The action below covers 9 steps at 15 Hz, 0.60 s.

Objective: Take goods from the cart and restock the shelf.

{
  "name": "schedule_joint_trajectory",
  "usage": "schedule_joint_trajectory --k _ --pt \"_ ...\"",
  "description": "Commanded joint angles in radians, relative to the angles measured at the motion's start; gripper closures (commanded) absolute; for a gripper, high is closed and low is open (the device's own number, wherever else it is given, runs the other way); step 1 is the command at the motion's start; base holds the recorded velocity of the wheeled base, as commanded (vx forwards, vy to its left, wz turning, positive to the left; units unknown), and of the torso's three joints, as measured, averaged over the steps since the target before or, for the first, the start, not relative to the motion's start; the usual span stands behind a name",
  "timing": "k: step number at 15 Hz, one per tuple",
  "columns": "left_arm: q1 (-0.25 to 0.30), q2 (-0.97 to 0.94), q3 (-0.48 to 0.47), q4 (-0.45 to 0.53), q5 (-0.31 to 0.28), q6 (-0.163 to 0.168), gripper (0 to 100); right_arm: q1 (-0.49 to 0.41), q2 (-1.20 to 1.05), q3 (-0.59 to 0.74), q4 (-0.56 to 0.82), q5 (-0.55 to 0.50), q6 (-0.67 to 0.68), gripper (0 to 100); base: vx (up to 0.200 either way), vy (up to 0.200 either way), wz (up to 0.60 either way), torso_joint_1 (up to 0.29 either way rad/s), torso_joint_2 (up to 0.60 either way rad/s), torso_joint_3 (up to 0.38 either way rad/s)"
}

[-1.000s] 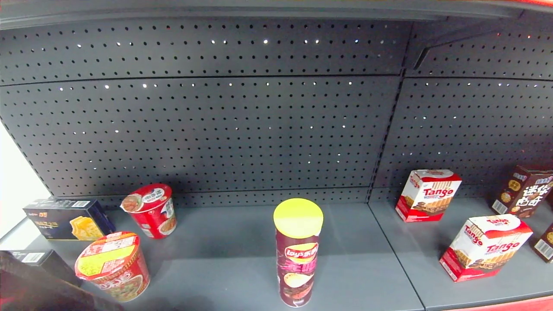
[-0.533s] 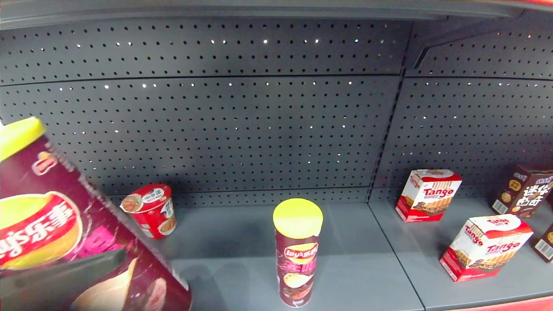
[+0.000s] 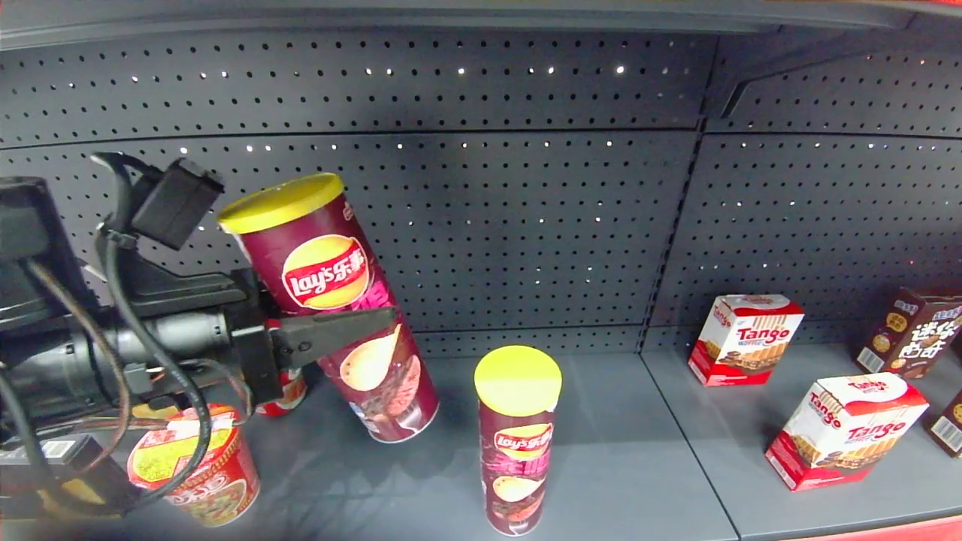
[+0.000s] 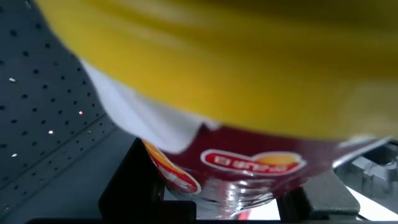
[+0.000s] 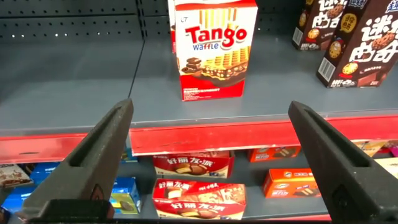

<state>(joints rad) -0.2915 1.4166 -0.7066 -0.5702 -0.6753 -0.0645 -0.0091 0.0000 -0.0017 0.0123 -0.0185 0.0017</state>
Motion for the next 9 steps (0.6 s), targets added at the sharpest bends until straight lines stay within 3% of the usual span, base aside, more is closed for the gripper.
schedule_joint_trajectory --k 1,3,5,7,9 --pt "0.031 0.163 -0.07 -0.007 -0.04 0.005 100 0.0 0.0 0.0 0.0 0.0 0.0 0 0.0 0.0 0.0 0.0 0.0 0.0" --pt "0.032 0.211 -0.1 -0.005 -0.05 0.028 100 0.0 0.0 0.0 0.0 0.0 0.0 0 0.0 0.0 0.0 0.0 0.0 0.0" --pt "0.037 0.314 -0.146 -0.01 -0.081 0.118 100 0.0 0.0 0.0 0.0 0.0 0.0 0 0.0 0.0 0.0 0.0 0.0 0.0" --pt "0.037 0.381 -0.185 -0.01 -0.09 0.166 100 0.0 0.0 0.0 0.0 0.0 0.0 0 0.0 0.0 0.0 0.0 0.0 0.0" --pt "0.031 0.409 -0.209 -0.01 -0.09 0.17 100 0.0 0.0 0.0 0.0 0.0 0.0 0 0.0 0.0 0.0 0.0 0.0 0.0"
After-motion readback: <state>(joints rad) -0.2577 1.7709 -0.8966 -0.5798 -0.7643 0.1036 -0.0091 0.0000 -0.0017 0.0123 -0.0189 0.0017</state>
